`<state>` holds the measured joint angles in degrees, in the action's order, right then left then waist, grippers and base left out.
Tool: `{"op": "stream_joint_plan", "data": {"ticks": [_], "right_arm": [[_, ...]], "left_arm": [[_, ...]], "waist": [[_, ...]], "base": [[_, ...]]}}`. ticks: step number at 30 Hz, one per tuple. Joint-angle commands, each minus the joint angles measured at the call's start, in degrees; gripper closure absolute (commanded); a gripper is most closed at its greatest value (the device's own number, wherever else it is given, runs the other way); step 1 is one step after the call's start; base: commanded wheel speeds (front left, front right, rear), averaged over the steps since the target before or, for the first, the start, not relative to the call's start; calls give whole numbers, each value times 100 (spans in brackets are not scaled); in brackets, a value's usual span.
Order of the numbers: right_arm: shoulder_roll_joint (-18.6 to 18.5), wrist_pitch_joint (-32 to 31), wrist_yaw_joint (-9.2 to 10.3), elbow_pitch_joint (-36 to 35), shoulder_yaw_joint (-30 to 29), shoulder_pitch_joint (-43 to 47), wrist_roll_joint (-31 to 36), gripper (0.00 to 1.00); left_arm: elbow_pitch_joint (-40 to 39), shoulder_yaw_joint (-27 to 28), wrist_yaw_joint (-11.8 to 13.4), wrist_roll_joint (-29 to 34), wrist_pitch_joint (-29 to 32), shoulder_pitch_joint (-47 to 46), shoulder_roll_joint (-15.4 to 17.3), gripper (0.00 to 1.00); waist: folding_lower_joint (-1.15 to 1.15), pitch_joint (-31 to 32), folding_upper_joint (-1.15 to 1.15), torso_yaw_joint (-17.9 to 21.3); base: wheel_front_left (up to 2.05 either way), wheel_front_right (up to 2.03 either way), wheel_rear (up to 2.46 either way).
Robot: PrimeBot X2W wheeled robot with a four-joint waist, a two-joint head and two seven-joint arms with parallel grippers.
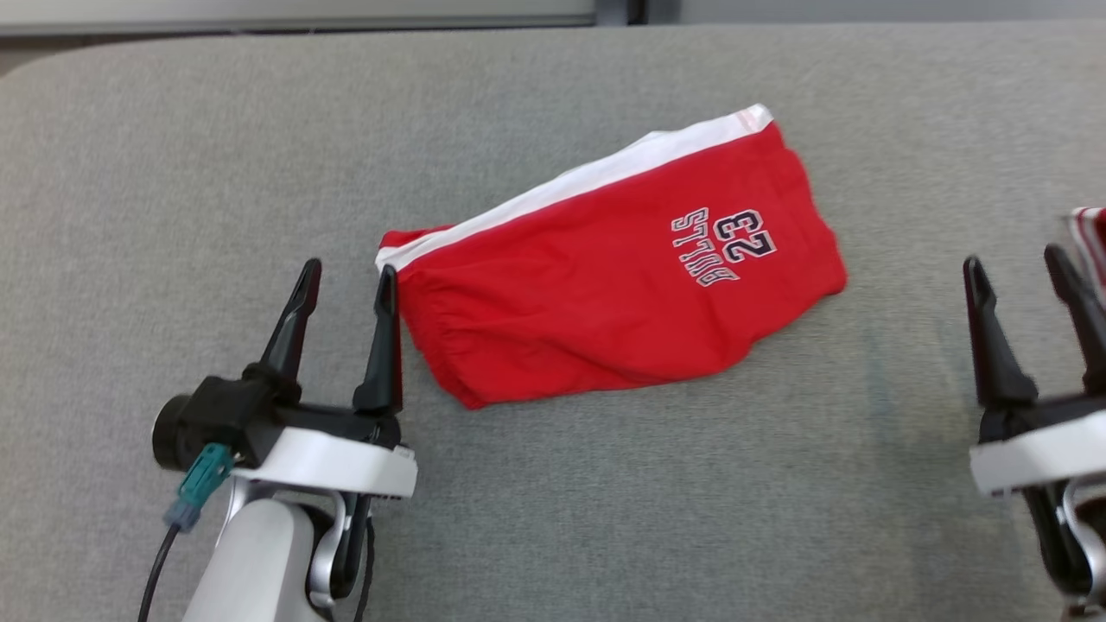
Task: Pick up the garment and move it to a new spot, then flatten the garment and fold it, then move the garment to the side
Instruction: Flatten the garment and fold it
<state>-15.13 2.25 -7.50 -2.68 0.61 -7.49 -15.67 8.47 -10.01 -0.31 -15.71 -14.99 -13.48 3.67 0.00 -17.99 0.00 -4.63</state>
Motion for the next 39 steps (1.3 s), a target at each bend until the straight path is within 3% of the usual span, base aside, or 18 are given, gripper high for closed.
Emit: {"op": "stream_joint_plan", "data": {"ticks": [1,8,17,19,24,32,39], "right_arm": [[-116,-89,2,157,58,-360,-69,0],[-516,-671,4,1086,685,-1290,-203,0],[-497,-1613,2,1851,988,-1530,-374,0],[-444,-1713,2,1848,1022,-1542,-442,100],[-323,-1498,7,1563,940,-1379,-388,100],[235,-804,7,877,722,-365,-333,100],[524,-529,7,566,178,392,-327,100]], "left_arm": [[-33,-66,-53,-16,-24,-212,-6,0],[-5,-341,-80,-128,-23,-600,-62,0],[-48,-523,82,-352,-23,-623,-68,0],[-62,-528,104,-340,-24,-637,-66,0],[-45,-438,124,-256,-24,-578,-67,0],[-26,-61,67,-96,-23,-299,-63,0],[38,3,1,-54,-24,-179,-62,0]], "waist": [[0,-384,0,-344],[0,-841,0,-856],[0,-854,0,-937],[0,-842,0,-906],[0,-739,0,-684],[0,-513,0,-76],[0,-348,0,57]], "base": [[0,0,0],[0,0,0],[0,0,0],[0,0,0],[0,0,0],[0,0,0],[0,0,0]]}}
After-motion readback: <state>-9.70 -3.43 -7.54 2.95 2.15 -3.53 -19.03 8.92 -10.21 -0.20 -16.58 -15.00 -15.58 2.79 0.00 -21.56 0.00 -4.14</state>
